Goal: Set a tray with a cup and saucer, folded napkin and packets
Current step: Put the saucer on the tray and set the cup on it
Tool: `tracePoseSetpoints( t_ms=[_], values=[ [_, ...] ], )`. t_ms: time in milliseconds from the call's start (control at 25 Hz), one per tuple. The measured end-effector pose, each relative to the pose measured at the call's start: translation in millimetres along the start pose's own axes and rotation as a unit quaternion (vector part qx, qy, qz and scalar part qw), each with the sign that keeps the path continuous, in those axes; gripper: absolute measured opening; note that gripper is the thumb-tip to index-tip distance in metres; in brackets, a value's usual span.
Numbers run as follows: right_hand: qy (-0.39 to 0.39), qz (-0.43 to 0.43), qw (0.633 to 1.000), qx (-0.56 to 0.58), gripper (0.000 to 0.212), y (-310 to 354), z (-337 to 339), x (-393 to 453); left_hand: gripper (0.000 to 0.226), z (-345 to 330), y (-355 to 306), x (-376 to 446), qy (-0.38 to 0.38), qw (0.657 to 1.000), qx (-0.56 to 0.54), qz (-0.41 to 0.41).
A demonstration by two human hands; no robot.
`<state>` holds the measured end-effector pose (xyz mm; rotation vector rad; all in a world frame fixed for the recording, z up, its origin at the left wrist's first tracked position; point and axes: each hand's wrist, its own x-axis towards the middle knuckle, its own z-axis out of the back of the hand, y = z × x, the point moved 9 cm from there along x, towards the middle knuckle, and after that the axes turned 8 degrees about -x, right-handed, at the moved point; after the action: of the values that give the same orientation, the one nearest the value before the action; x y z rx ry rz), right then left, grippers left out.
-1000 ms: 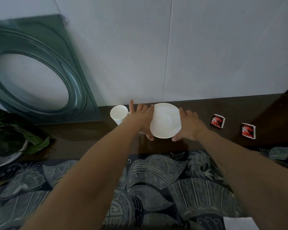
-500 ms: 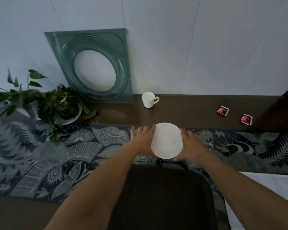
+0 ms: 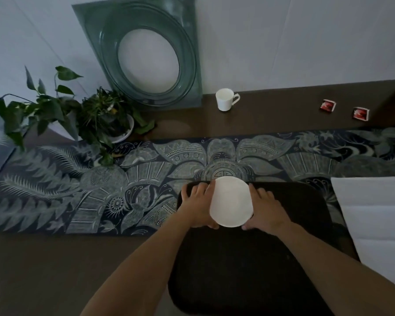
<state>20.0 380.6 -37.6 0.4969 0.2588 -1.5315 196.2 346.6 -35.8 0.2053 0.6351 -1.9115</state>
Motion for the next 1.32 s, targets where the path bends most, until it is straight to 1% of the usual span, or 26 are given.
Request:
tracePoseSetpoints(
  t_ms=[200,480,920,1320],
  values=[
    [0.025,-0.015,1.000,-0.001,0.131,13,-35,-9,0.138,-35,19,-13,0.034,0.999,-0.027,0.001],
    [0.025,-0.017,1.000,-0.009,0.130,15,-54,-3,0.137,-51,27,-13,0.026,0.999,-0.027,0.008],
    [0.000,-0.007,1.000,-0.009,0.129,13,-58,1,0.138,-58,36,-12,-0.003,0.999,-0.038,0.022],
    [0.012,-0.008,1.000,-0.009,0.128,12,-54,0,0.139,-57,32,-13,-0.002,0.998,-0.051,0.034]
  ],
)
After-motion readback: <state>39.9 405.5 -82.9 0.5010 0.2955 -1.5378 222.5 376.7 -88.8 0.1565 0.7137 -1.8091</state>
